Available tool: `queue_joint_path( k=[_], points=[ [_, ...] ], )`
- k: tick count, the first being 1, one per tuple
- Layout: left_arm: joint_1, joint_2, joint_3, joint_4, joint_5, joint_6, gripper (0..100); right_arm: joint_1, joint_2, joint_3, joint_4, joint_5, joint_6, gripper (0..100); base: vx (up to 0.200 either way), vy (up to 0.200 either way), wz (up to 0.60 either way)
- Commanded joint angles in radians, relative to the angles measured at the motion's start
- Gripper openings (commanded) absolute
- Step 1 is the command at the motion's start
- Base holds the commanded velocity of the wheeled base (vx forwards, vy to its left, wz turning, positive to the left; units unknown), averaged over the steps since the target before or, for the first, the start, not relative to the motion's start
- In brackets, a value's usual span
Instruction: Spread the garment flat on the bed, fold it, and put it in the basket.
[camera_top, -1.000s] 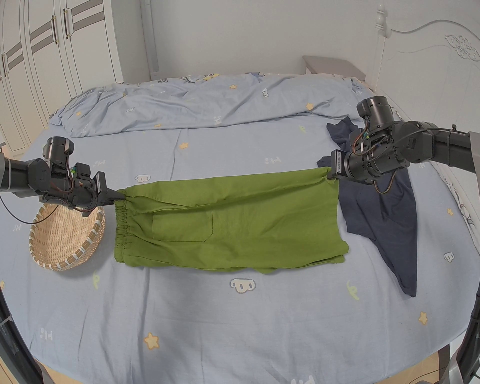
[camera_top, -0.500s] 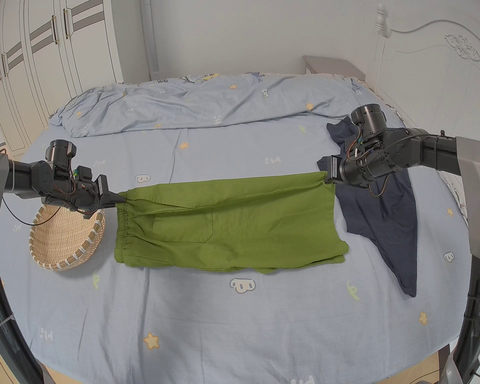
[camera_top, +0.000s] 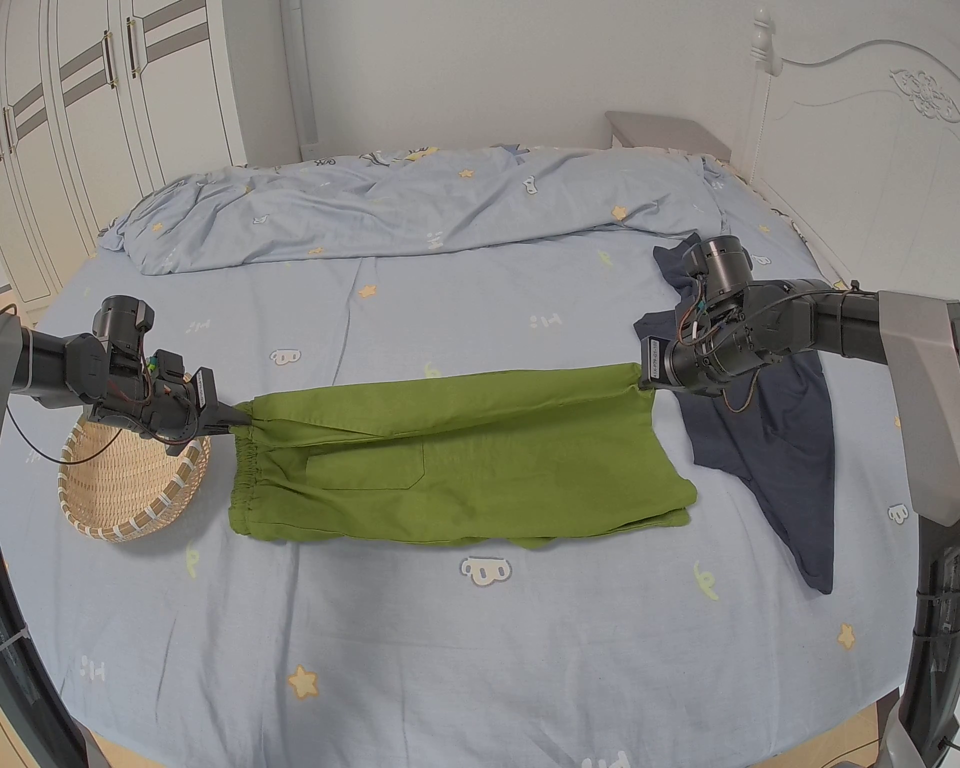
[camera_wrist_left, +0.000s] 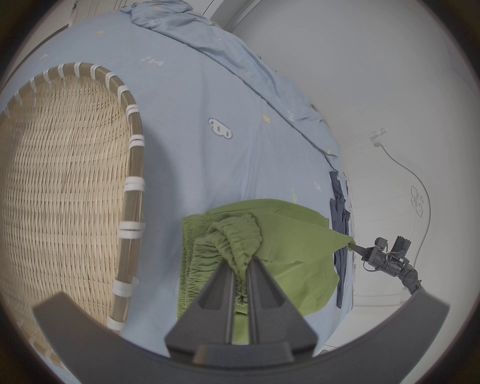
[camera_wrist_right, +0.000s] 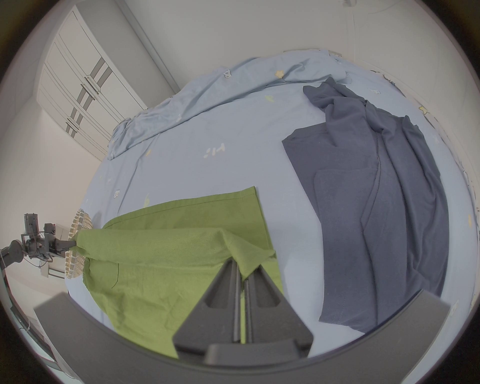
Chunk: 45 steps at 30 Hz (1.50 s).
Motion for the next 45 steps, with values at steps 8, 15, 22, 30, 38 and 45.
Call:
queue_joint_path(
  k=[8, 15, 22, 30, 38, 45],
  points=[
    [0.003, -0.002, 0.010, -0.002, 0.001, -0.002, 0, 0.000, 0.041, 0.000, -0.034, 0.001, -0.002, 0, 0.000, 0.000, 0.00],
    [0.001, 0.000, 0.010, 0.000, 0.001, -0.002, 0, 0.000, 0.056, 0.000, -0.034, 0.001, -0.002, 0, 0.000, 0.000, 0.00],
    [-0.006, 0.000, 0.007, -0.002, 0.000, -0.004, 100, 0.008, 0.076, 0.000, -0.037, 0.005, 0.001, 100, 0.000, 0.000, 0.00],
    [-0.040, 0.000, -0.010, -0.011, -0.002, -0.017, 100, 0.019, 0.075, 0.000, -0.035, 0.008, 0.003, 100, 0.000, 0.000, 0.00],
    [-0.072, 0.077, -0.054, -0.161, 0.004, -0.145, 100, 0.016, 0.061, 0.000, -0.031, 0.009, 0.051, 100, 0.000, 0.000, 0.00],
    [-0.068, 0.169, -0.102, -0.390, 0.089, -0.378, 100, 0.002, 0.013, 0.000, -0.034, 0.011, 0.080, 100, 0.000, 0.000, 0.00]
  ],
)
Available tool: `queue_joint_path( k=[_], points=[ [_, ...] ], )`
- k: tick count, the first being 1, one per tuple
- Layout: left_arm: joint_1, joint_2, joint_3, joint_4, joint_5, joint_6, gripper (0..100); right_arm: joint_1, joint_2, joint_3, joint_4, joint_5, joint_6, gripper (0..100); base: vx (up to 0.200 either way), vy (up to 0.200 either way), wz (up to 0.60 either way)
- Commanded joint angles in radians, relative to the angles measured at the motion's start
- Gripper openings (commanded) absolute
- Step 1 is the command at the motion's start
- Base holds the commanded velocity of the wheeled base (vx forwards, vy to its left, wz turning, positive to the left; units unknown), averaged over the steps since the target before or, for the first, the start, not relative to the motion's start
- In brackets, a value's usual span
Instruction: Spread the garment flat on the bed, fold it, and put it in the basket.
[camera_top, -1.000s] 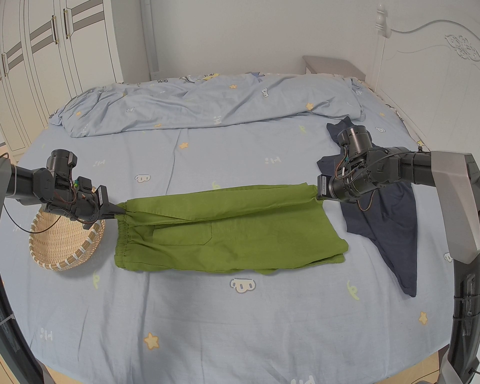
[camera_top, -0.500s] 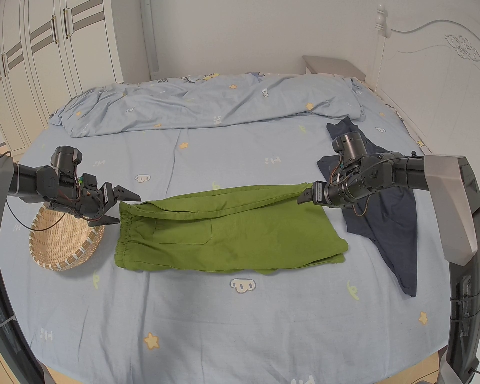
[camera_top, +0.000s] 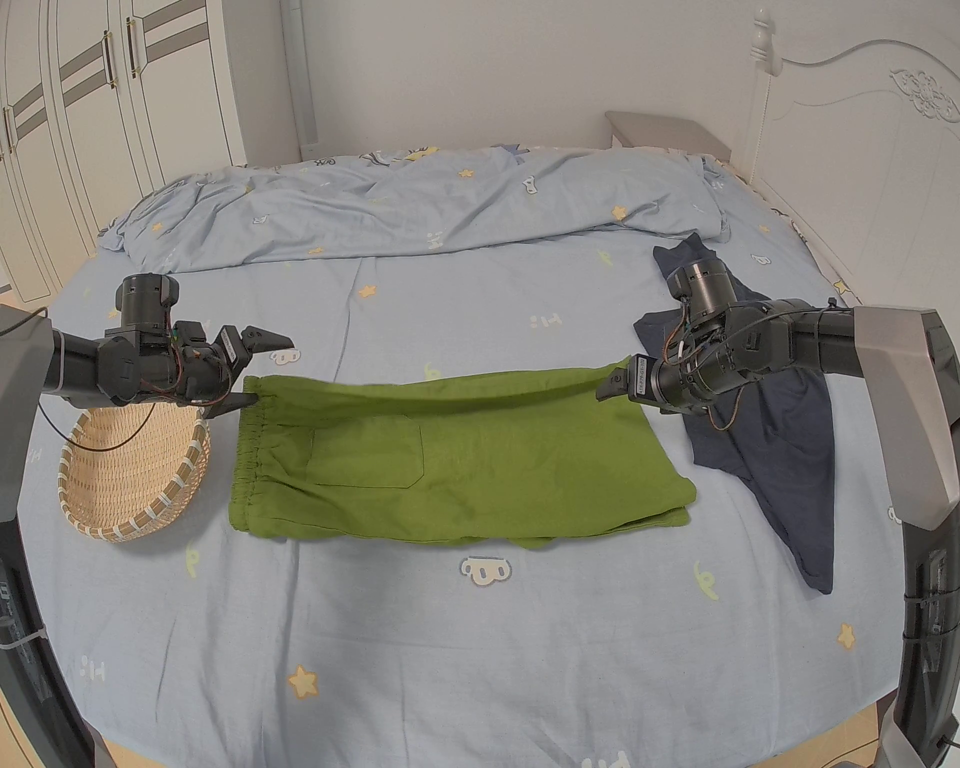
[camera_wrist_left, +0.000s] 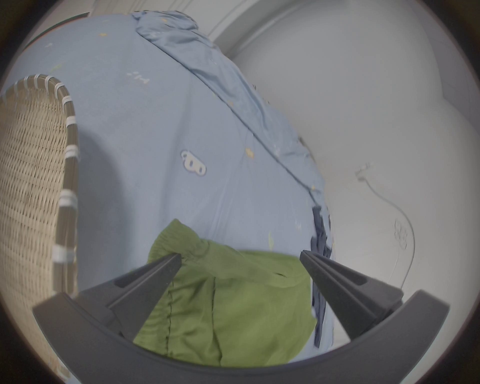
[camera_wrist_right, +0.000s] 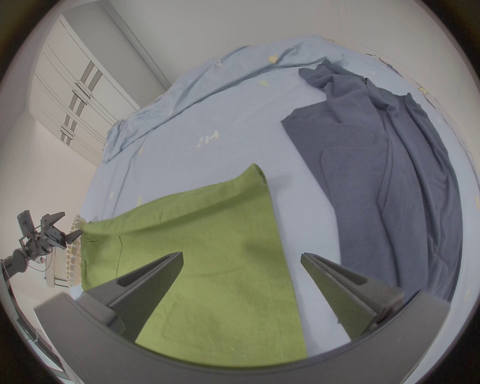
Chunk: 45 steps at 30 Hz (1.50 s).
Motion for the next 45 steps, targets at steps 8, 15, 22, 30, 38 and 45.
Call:
queue_joint_path(
  k=[8, 15, 22, 30, 38, 45],
  points=[
    [-0.010, 0.081, -0.016, -0.110, 0.062, -0.101, 100, -0.028, -0.083, 0.011, -0.004, 0.006, 0.048, 100, 0.000, 0.000, 0.00],
    [-0.011, -0.126, 0.148, -0.111, 0.052, -0.088, 100, -0.082, -0.161, 0.089, 0.011, 0.077, 0.122, 100, 0.000, 0.000, 0.00],
    [0.002, -0.257, 0.390, -0.113, 0.039, 0.054, 100, -0.183, -0.250, 0.255, 0.011, 0.236, 0.033, 100, 0.000, 0.000, 0.00],
    [0.048, -0.194, 0.504, -0.113, 0.037, 0.253, 100, -0.249, -0.264, 0.267, 0.094, 0.365, -0.044, 100, 0.000, 0.000, 0.00],
    [0.041, -0.099, 0.470, -0.126, 0.039, 0.264, 100, -0.265, -0.290, 0.279, 0.106, 0.414, -0.042, 100, 0.000, 0.000, 0.00],
    [0.015, -0.068, 0.461, -0.156, 0.039, 0.261, 100, -0.242, -0.282, 0.287, 0.103, 0.414, -0.045, 100, 0.000, 0.000, 0.00]
  ],
)
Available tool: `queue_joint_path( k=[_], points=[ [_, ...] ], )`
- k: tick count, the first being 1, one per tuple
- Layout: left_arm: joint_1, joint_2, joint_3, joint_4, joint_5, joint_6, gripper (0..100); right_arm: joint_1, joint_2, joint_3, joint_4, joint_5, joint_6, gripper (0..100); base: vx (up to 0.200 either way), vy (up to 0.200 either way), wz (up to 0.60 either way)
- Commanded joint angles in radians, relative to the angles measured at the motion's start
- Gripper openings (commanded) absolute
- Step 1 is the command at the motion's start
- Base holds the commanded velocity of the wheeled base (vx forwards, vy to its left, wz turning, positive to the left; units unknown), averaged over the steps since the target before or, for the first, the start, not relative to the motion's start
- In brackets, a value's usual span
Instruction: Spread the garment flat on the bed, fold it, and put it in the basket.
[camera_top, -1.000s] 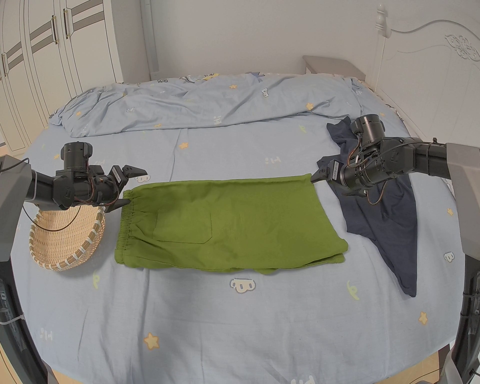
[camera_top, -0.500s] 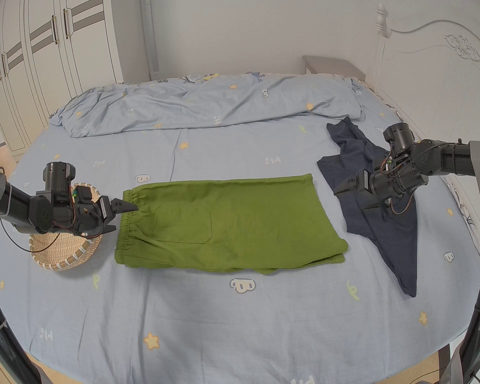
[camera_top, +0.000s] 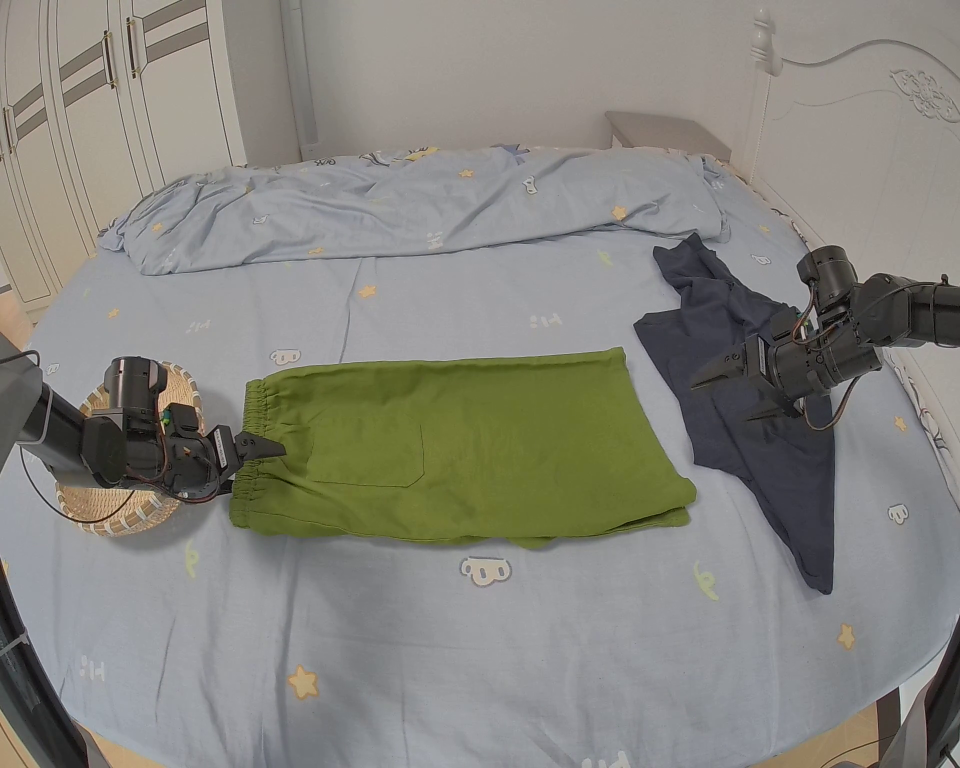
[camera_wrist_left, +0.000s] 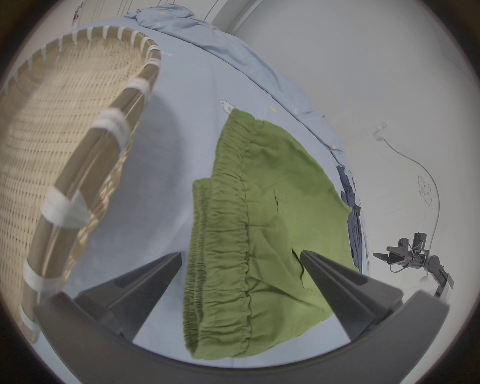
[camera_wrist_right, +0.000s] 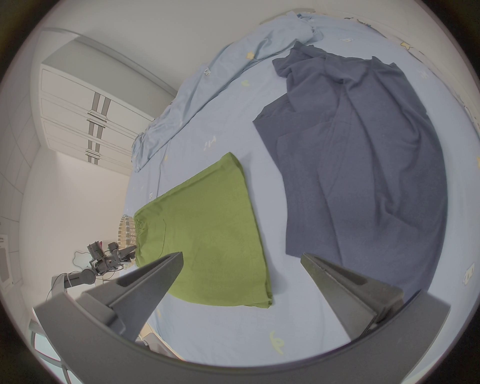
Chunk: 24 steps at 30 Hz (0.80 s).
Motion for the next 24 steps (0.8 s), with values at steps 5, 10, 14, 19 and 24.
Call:
queue_joint_path(
  k=[5, 10, 14, 19, 24],
  points=[
    [-0.014, 0.073, -0.011, -0.006, 0.000, 0.001, 100, 0.008, -0.001, 0.004, -0.002, -0.001, 0.000, 100, 0.000, 0.000, 0.00],
    [-0.005, 0.085, -0.025, -0.004, 0.000, -0.013, 100, 0.008, -0.001, 0.005, 0.000, -0.001, 0.000, 100, 0.000, 0.000, 0.00],
    [0.003, 0.086, -0.027, -0.006, -0.003, -0.016, 100, 0.008, -0.001, 0.005, 0.000, -0.001, 0.000, 100, 0.000, 0.000, 0.00],
    [0.009, 0.105, -0.041, -0.006, -0.166, -0.104, 100, 0.008, 0.002, 0.005, 0.000, -0.001, 0.000, 100, 0.000, 0.000, 0.00],
    [0.024, 0.137, -0.051, -0.006, -0.200, -0.108, 100, 0.008, 0.004, 0.005, 0.000, -0.001, 0.000, 100, 0.000, 0.000, 0.00]
  ],
)
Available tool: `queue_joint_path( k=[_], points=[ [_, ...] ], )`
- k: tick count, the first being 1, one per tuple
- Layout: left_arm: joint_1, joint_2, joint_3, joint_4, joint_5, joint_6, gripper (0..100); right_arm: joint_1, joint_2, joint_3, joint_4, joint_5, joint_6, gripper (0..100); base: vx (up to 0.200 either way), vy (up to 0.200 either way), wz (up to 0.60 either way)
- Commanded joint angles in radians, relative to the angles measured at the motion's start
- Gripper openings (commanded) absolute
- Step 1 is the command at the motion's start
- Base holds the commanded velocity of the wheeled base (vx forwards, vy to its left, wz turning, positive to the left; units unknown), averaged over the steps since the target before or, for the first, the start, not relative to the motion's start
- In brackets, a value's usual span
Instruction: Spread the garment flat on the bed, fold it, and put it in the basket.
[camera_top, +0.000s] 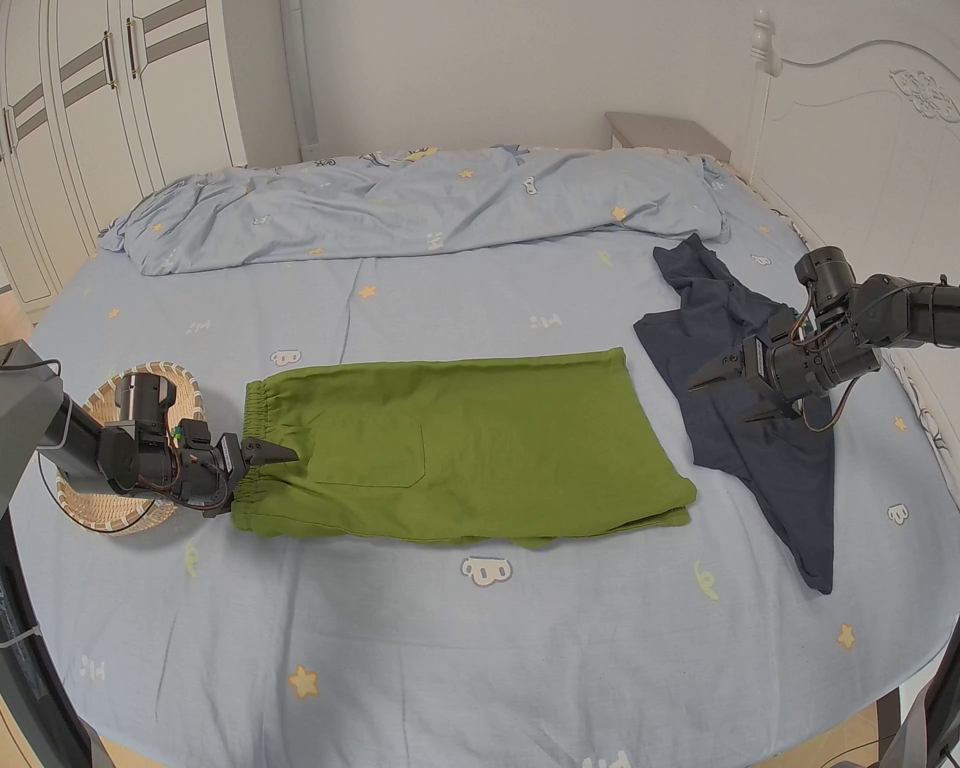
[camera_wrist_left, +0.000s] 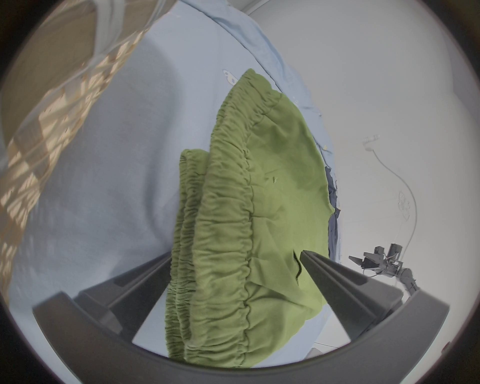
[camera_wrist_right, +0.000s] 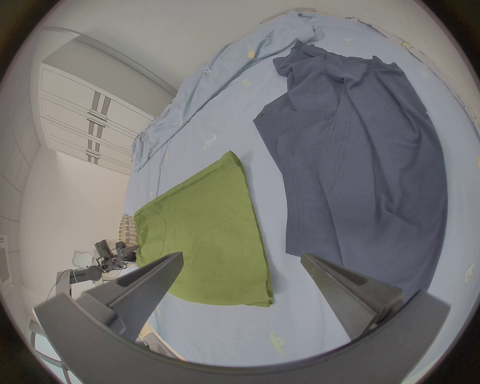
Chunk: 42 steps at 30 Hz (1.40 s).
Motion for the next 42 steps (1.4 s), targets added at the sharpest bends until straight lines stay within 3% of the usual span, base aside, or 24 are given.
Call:
queue_joint_path(
  k=[1, 15, 16, 25, 35, 42],
  points=[
    [0.018, 0.048, -0.017, 0.002, -0.013, -0.012, 100, 0.001, 0.004, 0.000, 0.000, 0.000, 0.000, 100, 0.000, 0.000, 0.00],
    [0.033, 0.073, -0.039, -0.004, -0.013, -0.018, 100, 0.001, 0.010, 0.000, 0.000, 0.000, 0.001, 100, 0.000, 0.000, 0.00],
    [0.042, 0.073, -0.039, -0.004, -0.013, -0.015, 0, 0.001, 0.010, 0.000, 0.000, 0.000, 0.000, 100, 0.000, 0.000, 0.00],
    [0.044, 0.060, -0.033, -0.004, -0.013, -0.010, 0, 0.001, 0.010, 0.000, 0.001, 0.000, 0.000, 100, 0.000, 0.000, 0.00],
    [0.024, -0.071, -0.010, 0.004, -0.010, -0.016, 0, -0.002, 0.010, -0.001, 0.004, 0.000, -0.003, 100, 0.000, 0.000, 0.00],
    [0.027, -0.114, -0.016, 0.065, -0.010, -0.005, 0, -0.013, 0.046, -0.035, 0.073, 0.000, -0.038, 100, 0.000, 0.000, 0.00]
  ],
)
